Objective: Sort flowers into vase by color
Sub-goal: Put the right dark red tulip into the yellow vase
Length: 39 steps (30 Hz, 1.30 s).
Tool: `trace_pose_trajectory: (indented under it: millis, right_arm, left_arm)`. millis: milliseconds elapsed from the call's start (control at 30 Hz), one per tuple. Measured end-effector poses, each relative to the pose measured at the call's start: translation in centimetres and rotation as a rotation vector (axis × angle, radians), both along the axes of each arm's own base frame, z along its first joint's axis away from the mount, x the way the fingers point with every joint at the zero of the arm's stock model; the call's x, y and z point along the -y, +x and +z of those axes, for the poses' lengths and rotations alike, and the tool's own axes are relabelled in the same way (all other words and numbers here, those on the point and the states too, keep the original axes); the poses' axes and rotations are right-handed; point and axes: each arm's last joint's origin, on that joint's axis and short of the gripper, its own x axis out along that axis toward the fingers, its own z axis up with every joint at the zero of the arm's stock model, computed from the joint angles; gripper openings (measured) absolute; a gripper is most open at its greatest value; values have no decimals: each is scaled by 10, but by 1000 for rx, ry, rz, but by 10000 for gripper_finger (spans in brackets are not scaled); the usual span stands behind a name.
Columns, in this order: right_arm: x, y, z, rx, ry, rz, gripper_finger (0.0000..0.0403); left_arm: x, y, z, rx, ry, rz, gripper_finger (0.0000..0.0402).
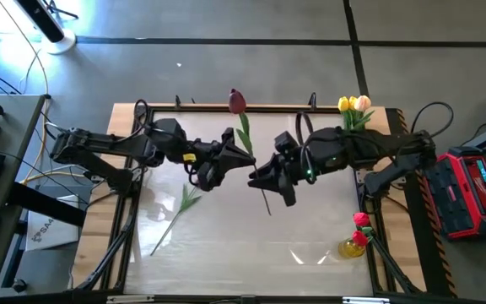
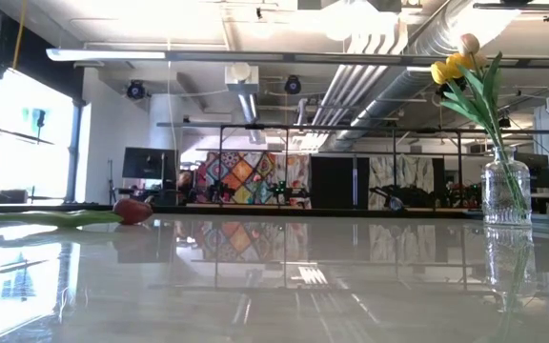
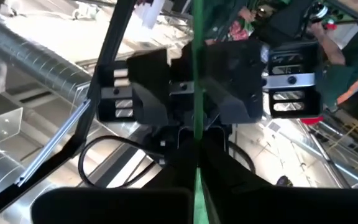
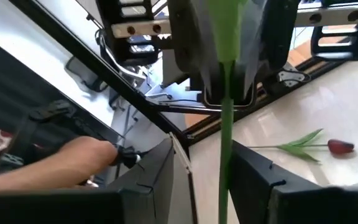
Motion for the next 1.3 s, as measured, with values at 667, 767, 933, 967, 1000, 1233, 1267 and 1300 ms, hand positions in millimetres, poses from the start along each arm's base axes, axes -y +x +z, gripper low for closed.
trace_pose_trajectory:
  millis: [667, 767, 933, 967, 1000, 1233, 1267, 1300]
  right_arm:
    - [24, -7, -6, -101, -75, -130, 4]
    - [28, -7, -7, -106, -132, -198, 2]
    - [30, -10, -6, -102, -234, -313, 1]
    - [31, -12, -6, -108, -264, -353, 1]
    - [33, -15, -6, -122, -299, -403, 1]
    - [36, -47, 6, -122, -369, -591, 0]
    - [36, -51, 9, -113, -371, -606, 0]
    - [36, -55, 11, -104, -374, -616, 0]
  left_arm:
    - [-8, 9, -11, -126, -334, -60, 7]
    - [-14, 9, -10, -149, -510, -66, 23]
    - [-19, 9, -8, -165, -794, -100, 64]
    - [-20, 9, -6, -159, -854, -121, 72]
    - [-19, 7, -3, -146, -919, -156, 80]
    - [-35, 3, 4, -149, -1485, -255, 118]
    - [-38, 3, 4, -154, -1548, -264, 121]
    - [-41, 2, 4, -157, -1612, -279, 123]
